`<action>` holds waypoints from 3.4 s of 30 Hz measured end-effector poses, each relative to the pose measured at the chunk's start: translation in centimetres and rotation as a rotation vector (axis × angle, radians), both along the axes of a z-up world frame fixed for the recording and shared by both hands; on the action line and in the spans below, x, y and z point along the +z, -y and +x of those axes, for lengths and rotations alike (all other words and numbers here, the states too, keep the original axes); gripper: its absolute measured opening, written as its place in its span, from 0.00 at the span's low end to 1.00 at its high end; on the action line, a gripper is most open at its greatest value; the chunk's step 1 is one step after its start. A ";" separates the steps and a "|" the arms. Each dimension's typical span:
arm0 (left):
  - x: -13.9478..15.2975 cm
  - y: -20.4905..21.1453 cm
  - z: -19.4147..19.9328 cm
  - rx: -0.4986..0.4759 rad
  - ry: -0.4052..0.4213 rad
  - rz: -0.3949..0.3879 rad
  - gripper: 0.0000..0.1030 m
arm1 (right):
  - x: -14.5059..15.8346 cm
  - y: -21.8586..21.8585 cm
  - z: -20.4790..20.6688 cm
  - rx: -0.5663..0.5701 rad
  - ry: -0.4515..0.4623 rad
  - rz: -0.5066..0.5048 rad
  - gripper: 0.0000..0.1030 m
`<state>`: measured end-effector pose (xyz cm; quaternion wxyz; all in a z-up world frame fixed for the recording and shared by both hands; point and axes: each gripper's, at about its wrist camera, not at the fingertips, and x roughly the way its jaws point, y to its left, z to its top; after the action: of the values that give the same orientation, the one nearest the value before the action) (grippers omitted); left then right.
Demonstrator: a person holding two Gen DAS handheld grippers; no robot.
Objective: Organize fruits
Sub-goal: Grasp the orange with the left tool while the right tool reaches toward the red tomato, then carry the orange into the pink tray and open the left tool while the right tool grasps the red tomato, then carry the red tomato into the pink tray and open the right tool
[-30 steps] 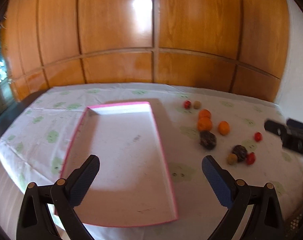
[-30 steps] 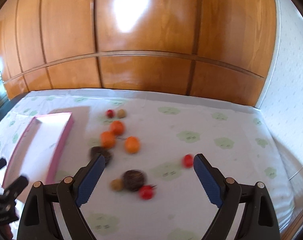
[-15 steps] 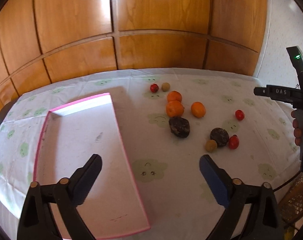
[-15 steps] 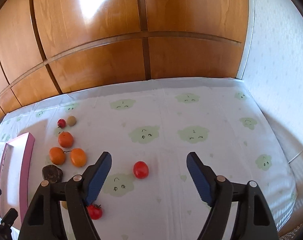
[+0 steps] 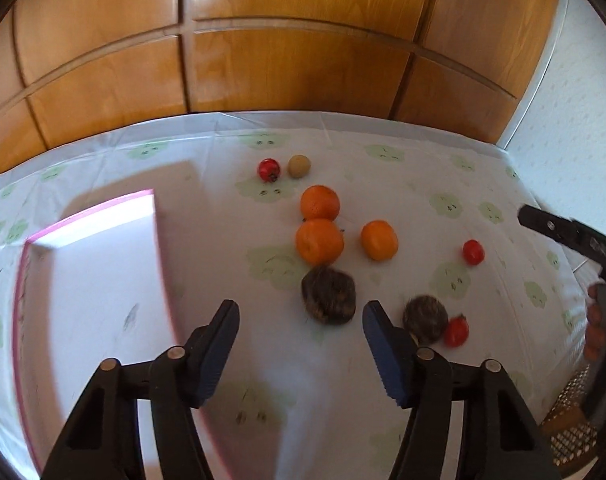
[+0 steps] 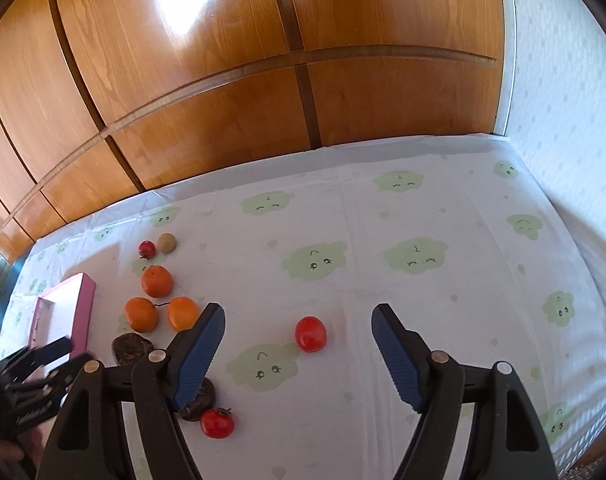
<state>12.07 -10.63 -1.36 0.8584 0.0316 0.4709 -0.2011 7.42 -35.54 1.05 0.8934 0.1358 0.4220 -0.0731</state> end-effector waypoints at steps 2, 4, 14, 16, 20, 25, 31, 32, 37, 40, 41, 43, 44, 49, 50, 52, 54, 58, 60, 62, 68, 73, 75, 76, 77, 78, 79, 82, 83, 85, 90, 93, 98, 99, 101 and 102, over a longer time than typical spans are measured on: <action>-0.2 0.7 1.2 -0.014 -0.013 0.000 0.61 | 0.0 0.2 -0.1 -0.002 0.002 0.011 0.75; -0.6 1.7 2.5 -0.023 -0.021 0.012 0.60 | 0.1 0.5 -0.2 -0.014 0.005 0.026 0.75; -3.7 5.3 7.5 -0.053 -0.087 0.060 0.49 | -0.1 1.5 -0.1 -0.044 0.010 0.074 0.75; -4.6 5.6 8.3 -0.047 -0.111 0.060 0.42 | -0.1 1.9 -0.1 -0.059 0.013 0.079 0.66; -4.9 5.1 8.7 -0.037 -0.119 0.014 0.40 | -0.3 2.8 -0.2 -0.093 0.003 0.123 0.52; -3.4 4.0 7.3 -0.020 -0.062 -0.028 0.39 | -1.7 1.2 0.8 0.022 -0.087 0.186 0.49; -1.3 2.0 4.6 0.015 0.022 -0.023 0.39 | -2.7 0.3 1.0 0.039 -0.157 0.127 0.41; -1.1 1.7 4.1 0.021 0.027 -0.024 0.39 | -2.8 1.0 0.9 0.014 -0.160 0.151 0.38; -0.7 0.3 1.6 0.035 0.048 -0.027 0.39 | -4.5 -0.8 1.7 0.165 -0.249 0.317 0.34; -0.5 -0.4 0.0 0.039 0.066 -0.022 0.39 | -4.9 -4.6 1.7 0.341 -0.302 0.265 0.34; -0.4 -0.9 -0.5 0.044 0.069 -0.028 0.39 | -5.0 -5.2 1.6 0.370 -0.311 0.262 0.34; -0.3 -1.6 -1.2 0.054 0.068 -0.040 0.39 | -5.2 -6.2 1.3 0.410 -0.329 0.224 0.34; -0.3 -2.0 -1.7 0.061 0.068 -0.044 0.39 | -5.4 -6.8 1.2 0.423 -0.339 0.196 0.34; 0.1 -4.1 -3.3 0.088 0.080 -0.051 0.39 | -5.8 -8.0 0.5 0.461 -0.360 0.107 0.34; 0.2 -4.5 -3.5 0.096 0.083 -0.056 0.39 | -6.0 -7.7 0.7 0.464 -0.368 0.095 0.34; 0.5 -5.7 -4.0 0.115 0.093 -0.064 0.39 | -6.2 -7.9 0.7 0.467 -0.380 0.072 0.34; 0.7 -7.0 -4.2 0.141 0.103 -0.064 0.39 | -6.6 -8.2 0.9 0.472 -0.398 0.035 0.34; 0.3 -9.8 -3.9 0.219 0.093 -0.072 0.39 | -7.4 -8.7 0.7 0.485 -0.417 -0.043 0.34; -0.1 -11.2 -3.3 0.260 0.081 -0.067 0.39 | -7.5 -8.8 0.7 0.494 -0.418 -0.060 0.30; -0.6 -12.5 -2.6 0.302 0.063 -0.062 0.39 | -7.6 -8.9 0.7 0.502 -0.422 -0.076 0.29; -1.5 -15.9 -0.3 0.393 0.065 -0.011 0.40 | -7.4 -8.0 0.9 0.475 -0.417 -0.060 0.29; -2.7 -17.9 2.1 0.448 0.063 0.054 0.40 | -7.0 -6.6 0.9 0.454 -0.415 -0.059 0.29; -3.0 -18.4 2.8 0.463 0.061 0.068 0.40 | -7.3 -7.3 1.7 0.451 -0.414 -0.071 0.29; -3.2 -18.7 3.0 0.475 0.065 0.081 0.40 | -7.2 -7.3 1.7 0.450 -0.412 -0.077 0.29; -3.2 -18.9 3.2 0.486 0.069 0.095 0.40 | -7.1 -7.3 1.8 0.450 -0.408 -0.087 0.29; -3.2 -19.0 3.2 0.494 0.075 0.103 0.41 | -7.1 -7.3 1.8 0.449 -0.404 -0.095 0.29; -3.1 -19.0 3.1 0.503 0.087 0.110 0.43 | -7.1 -7.2 1.9 0.449 -0.400 -0.104 0.29; -2.3 -18.6 2.2 0.510 0.123 0.122 0.54 | -6.8 -7.0 2.0 0.449 -0.393 -0.122 0.26; -2.1 -18.4 1.9 0.509 0.136 0.125 0.55 | -6.7 -6.9 2.1 0.451 -0.391 -0.126 0.26; -1.5 -17.8 1.1 0.503 0.156 0.126 0.59 | -7.1 -7.3 1.7 0.454 -0.389 -0.133 0.26; -0.2 -15.9 -1.4 0.482 0.195 0.113 0.69 | -7.1 -7.4 1.6 0.449 -0.394 -0.140 0.26; 0.6 -14.7 -3.0 0.471 0.220 0.108 0.74 | -7.6 -8.0 1.9 0.438 -0.398 -0.131 0.26; 1.5 -13.2 -5.2 0.443 0.257 0.110 0.78 | -7.8 -8.4 2.0 0.440 -0.400 -0.139 0.26; 1.7 -12.9 -5.5 0.439 0.263 0.112 0.79 | -7.8 -8.5 2.0 0.441 -0.400 -0.142 0.26; 2.0 -12.6 -6.2 0.435 0.277 0.117 0.80 | -7.6 -8.5 2.0 0.441 -0.400 -0.147 0.26; 2.0 -12.5 -6.4 0.435 0.282 0.118 0.82 | -7.6 -8.5 2.0 0.440 -0.399 -0.148 0.26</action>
<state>5.70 1.91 0.69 0.9352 0.0076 0.3533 0.0223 9.41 -27.02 -6.55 0.7946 -0.0414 0.6021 0.0665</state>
